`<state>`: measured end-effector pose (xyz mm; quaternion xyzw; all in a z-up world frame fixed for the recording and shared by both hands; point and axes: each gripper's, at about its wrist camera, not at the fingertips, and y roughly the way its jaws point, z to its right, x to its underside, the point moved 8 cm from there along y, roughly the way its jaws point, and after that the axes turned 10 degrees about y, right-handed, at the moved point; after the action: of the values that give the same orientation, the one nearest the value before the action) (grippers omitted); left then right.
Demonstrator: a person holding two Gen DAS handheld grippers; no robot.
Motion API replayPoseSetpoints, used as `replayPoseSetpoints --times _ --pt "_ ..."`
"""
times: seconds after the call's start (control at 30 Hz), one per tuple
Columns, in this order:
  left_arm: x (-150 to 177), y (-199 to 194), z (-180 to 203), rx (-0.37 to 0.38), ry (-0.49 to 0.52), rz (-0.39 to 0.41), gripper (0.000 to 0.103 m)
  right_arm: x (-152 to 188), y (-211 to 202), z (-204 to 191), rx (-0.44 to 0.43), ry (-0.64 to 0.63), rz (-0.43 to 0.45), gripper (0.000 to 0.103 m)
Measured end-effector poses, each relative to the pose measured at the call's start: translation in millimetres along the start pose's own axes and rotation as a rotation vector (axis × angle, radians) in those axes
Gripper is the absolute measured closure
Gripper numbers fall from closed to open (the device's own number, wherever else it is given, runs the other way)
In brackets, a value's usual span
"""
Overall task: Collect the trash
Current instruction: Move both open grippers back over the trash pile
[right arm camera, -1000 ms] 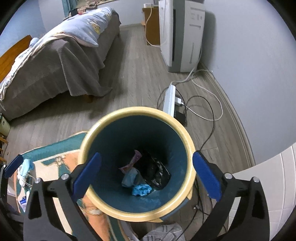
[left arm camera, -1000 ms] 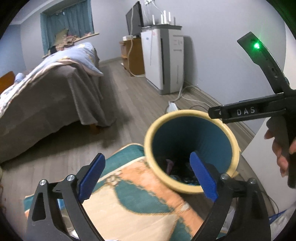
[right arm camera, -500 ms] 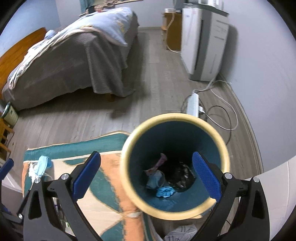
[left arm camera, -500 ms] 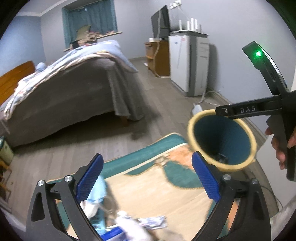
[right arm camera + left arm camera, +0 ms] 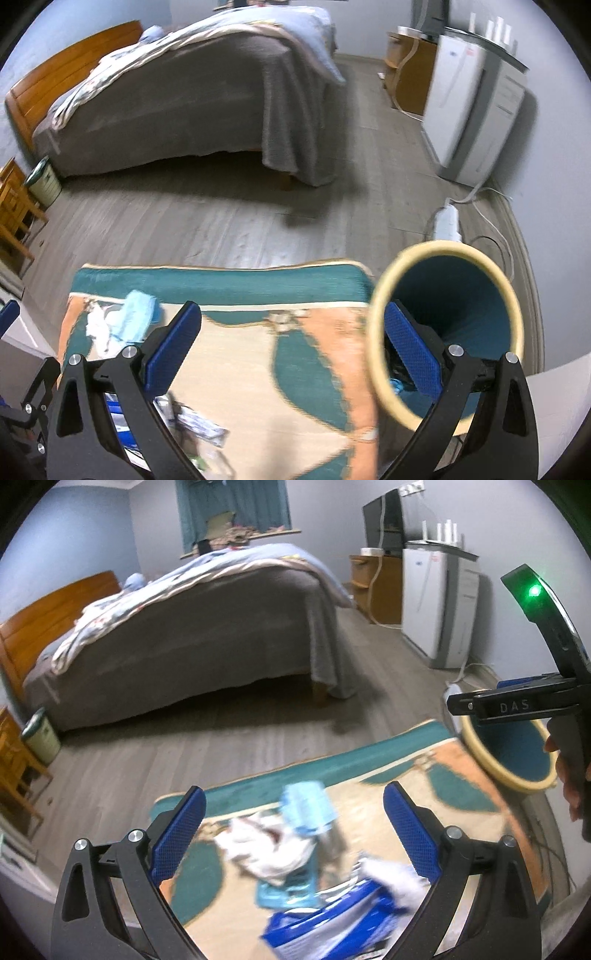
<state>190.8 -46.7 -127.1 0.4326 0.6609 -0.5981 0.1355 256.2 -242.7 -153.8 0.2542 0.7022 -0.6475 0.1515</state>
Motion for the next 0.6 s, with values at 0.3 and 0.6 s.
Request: replayPoseSetpoints --times 0.3,0.6 --pt "45 15 -52 -0.056 -0.052 -0.084 0.007 17 26 -67 -0.006 -0.090 -0.043 0.006" --pt "78 36 -74 -0.041 -0.119 -0.164 0.007 30 50 -107 -0.023 -0.132 -0.072 0.006"
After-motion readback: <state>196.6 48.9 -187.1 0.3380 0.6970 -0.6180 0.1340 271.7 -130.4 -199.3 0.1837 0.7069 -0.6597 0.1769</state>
